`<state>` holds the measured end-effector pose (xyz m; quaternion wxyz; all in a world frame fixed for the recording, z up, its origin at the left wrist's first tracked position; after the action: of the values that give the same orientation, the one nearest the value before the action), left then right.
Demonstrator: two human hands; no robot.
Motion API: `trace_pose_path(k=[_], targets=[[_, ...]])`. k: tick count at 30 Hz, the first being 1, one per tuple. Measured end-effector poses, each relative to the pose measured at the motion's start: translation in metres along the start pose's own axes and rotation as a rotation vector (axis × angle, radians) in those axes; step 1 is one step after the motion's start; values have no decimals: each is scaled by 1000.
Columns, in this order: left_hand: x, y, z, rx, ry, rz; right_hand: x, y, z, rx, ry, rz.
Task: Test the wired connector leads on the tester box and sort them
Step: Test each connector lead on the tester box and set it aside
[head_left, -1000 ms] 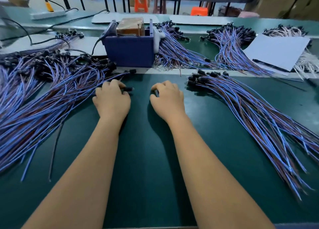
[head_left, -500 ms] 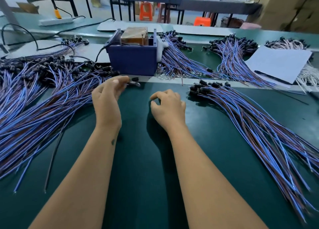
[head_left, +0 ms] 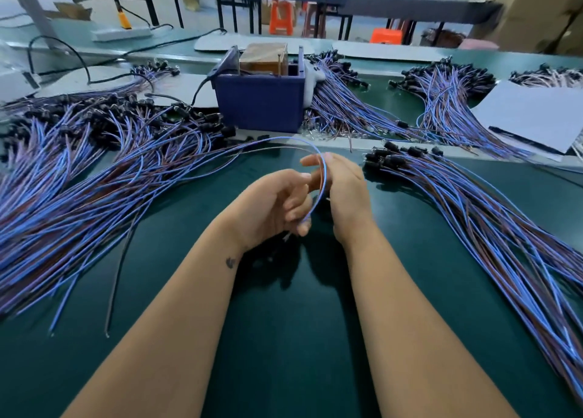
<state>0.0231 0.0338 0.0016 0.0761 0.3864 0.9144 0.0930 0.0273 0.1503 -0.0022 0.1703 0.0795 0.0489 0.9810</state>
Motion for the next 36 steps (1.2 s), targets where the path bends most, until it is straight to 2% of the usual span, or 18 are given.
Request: trace_pose_path(k=[3,6,8,11,13,17,23,28,36], targets=[[2,-6,3,-42,-15,-65,0,-4,2,71,-36,-51],[2,-13,1,-77,4,-110,0,-2,3,26,-53,-37],[4,-19,0,-44,17,-237,0,0,2,-21,-62,-24],[9,-30,0,-54,73,-527,0,4,0,-31,-48,-5],[11,-37,1,-24,138,-610,0,6,-2,-62,-37,24],[9,-44,-1,77,225,-627,-2,15,-5,-251,-31,113],[10,-37,-4,146,239,-687,-4,20,-8,-449,-37,158],[12,-35,-5,133,221,-641,-3,20,-7,-395,-86,138],[11,-40,-3,284,224,-542,-2,14,-3,-327,-121,73]])
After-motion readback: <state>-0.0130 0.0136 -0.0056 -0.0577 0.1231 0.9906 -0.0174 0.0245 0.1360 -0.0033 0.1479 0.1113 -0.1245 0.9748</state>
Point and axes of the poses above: each hand's wrist, its own x-axis towards the middle knuckle, its own y-axis out of the palm, z = x × y, the point moved 3 cm from there along x, towards the middle knuckle, and after that the axes turned 4 degrees about x, right-handed, at the moved point
